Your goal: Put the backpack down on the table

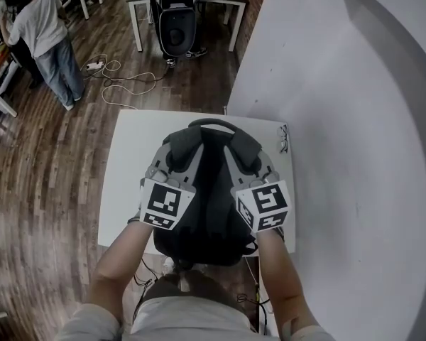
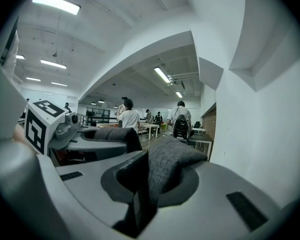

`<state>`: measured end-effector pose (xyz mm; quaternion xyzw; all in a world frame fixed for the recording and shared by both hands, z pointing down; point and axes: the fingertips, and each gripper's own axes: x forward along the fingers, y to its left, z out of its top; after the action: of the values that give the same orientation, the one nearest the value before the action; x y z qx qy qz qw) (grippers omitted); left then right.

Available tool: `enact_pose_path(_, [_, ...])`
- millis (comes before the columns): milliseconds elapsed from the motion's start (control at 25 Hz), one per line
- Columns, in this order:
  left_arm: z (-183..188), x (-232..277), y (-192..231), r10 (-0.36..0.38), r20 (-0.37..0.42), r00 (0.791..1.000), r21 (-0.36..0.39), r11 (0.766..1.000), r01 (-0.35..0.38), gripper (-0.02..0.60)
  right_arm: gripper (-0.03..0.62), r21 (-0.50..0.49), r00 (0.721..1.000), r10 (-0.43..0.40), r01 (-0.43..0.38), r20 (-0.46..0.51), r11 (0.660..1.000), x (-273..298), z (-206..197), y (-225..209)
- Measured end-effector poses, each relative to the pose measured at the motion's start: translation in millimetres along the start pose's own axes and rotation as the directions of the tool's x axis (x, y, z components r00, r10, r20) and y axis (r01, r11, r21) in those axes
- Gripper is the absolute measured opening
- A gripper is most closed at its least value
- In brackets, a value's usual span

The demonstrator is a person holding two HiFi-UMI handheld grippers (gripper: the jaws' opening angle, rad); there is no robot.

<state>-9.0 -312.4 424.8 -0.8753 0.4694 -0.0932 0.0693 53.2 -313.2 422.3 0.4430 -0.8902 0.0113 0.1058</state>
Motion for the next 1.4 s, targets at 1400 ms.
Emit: enact_pose_path(1400, [-92, 77, 11, -0.111, -0.174, 0.979, -0.280, 0.958, 0.059, 0.095, 0.064, 0.105, 0.974, 0.053, -0.030, -0.219, 0.994, 79, -91, -44])
